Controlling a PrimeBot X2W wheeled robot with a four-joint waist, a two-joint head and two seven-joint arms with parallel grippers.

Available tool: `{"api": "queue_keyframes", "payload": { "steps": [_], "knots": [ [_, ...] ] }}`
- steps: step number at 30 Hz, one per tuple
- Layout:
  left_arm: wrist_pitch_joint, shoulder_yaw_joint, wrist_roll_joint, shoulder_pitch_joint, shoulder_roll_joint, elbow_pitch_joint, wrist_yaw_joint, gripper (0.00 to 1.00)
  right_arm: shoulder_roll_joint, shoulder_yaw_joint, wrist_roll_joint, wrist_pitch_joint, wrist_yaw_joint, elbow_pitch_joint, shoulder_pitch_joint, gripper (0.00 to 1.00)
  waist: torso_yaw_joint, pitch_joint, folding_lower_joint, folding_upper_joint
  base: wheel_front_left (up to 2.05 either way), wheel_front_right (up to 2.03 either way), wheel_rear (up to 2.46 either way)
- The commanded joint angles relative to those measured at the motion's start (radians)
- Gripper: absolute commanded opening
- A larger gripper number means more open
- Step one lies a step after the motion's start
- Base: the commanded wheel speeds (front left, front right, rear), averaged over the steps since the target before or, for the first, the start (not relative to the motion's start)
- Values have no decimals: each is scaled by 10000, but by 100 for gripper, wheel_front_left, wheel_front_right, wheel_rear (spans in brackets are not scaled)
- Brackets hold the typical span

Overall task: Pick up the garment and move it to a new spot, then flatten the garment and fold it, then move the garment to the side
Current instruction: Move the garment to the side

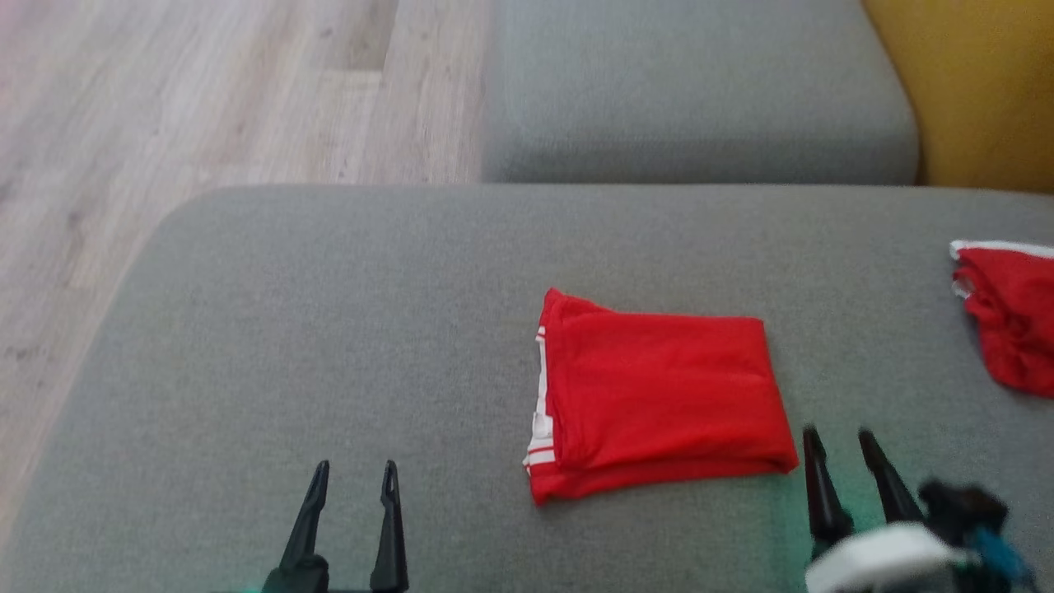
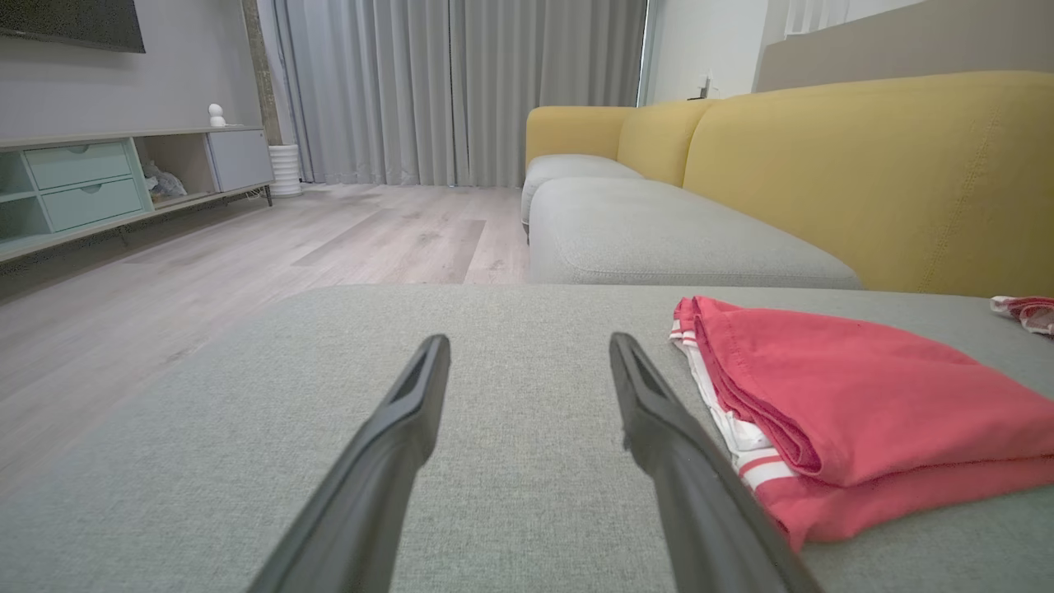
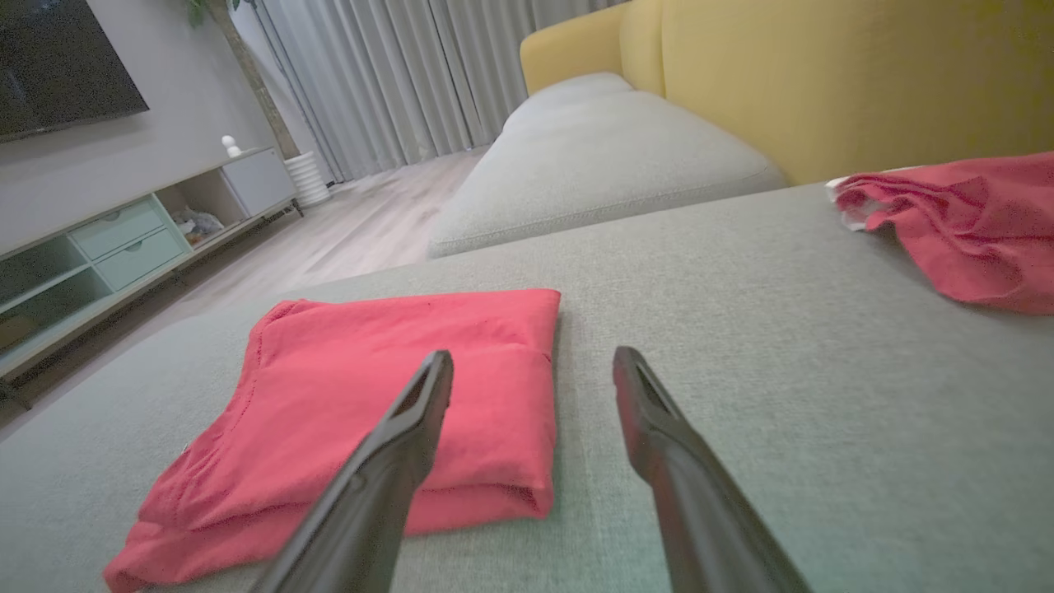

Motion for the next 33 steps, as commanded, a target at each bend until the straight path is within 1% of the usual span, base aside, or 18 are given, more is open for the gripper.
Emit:
{"api": "queue_keyframes", "payload": {
  "steps": [1,8,13,14,16,17,20,23,26,29,33],
  "knots": [
    [-53,266,73,-619,-64,-330,30,100,-288,278,124,-59,67,178,-1111,100,45,280,-1,0,0,0,0],
    [-53,-136,74,-987,-64,-286,10,100,-534,186,763,1253,67,2818,-3482,100,362,1066,-1,0,0,0,0],
    [-53,-286,97,-1314,-64,-212,28,100,-574,808,897,1942,67,4410,-4415,100,529,1501,-1,0,0,0,0],
    [-53,-303,95,-1356,-64,-194,37,100,-508,941,926,2020,67,4685,-4474,84,552,1536,-1,0,0,0,0],
    [-53,-323,80,-1407,-64,-178,79,100,-350,1119,1110,1877,67,5020,-4552,0,568,1575,-1,0,0,0,0],
    [-53,-323,80,-1407,-64,-178,79,100,-350,1119,1110,1877,67,5020,-4552,0,568,1575,-1,0,0,0,0],
    [-53,-297,69,-1421,-64,-187,140,100,-332,1272,1286,1239,67,5254,-4677,0,459,1601,-1,0,0,0,0],
    [-53,-248,112,-1433,-64,-262,133,100,-653,1469,1157,731,67,5361,-5027,0,143,1670,-1,0,0,0,0],
    [-53,-259,143,-1500,-64,-342,58,100,-1265,1566,944,487,67,5379,-5578,0,-195,1863,-1,0,0,0,0],
    [-53,-338,92,-1663,-64,-416,-44,100,-2016,1634,721,355,67,5232,-6239,0,-527,2209,-1,0,0,0,0],
    [-53,-354,143,-1931,-64,-543,-93,100,-2932,1622,484,415,67,5062,-7094,0,-971,2795,-1,0,0,0,0]
  ]
}}
